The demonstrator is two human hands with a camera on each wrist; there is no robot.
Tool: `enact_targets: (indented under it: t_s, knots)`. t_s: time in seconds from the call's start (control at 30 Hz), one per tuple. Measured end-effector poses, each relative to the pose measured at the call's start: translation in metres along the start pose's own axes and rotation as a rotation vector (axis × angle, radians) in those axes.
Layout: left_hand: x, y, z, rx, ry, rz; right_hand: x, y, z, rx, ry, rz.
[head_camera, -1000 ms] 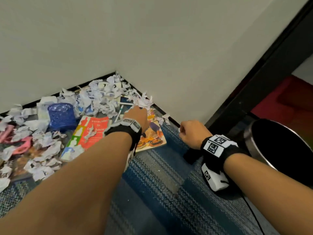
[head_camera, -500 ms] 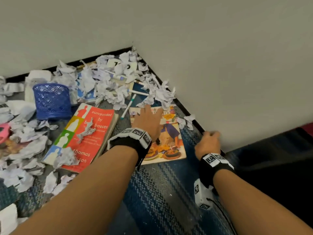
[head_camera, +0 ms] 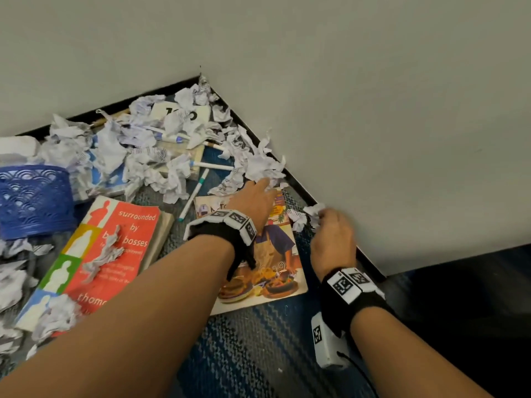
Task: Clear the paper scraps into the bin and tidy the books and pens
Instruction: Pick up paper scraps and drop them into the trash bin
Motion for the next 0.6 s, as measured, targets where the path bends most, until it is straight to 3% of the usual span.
enact_targets:
  t_s: [0.1, 0.17, 0.27, 0.43, 0.53, 0.6]
  knots:
    - [-0.003, -0.005, -0.003, -0.056, 0.160, 0.064, 0.002, -0.013, -0.021, -0.185, 0.036, 0.089]
    - [-0.006, -0.010, -0.002, -0.172, 0.266, 0.060, 0.009, -0.017, -0.029, -0.246, -0.060, 0.201]
    - [-0.006, -0.024, -0.007, -0.390, 0.331, 0.066, 0.025, -0.009, -0.030, -0.189, -0.180, 0.280]
    - [0.002, -0.031, -0.019, -0.604, 0.330, 0.156, 0.038, -0.002, -0.020, -0.064, -0.125, 0.231]
    - [0.011, -0.027, -0.026, -0.630, 0.325, 0.162, 0.041, 0.002, -0.020, -0.095, -0.163, 0.229]
    - [0.015, -0.033, -0.030, -0.611, 0.321, 0.169, 0.034, 0.000, -0.026, -0.113, -0.108, 0.175]
Point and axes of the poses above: each hand's wrist, its own z-axis away from the middle knuckle, its own x-axis out of the palm, y = z × x, the point moved 1 cm from there along -z, towards the middle knuckle, and after that the axes turned 2 degrees about -y, right-handed, at the moved point
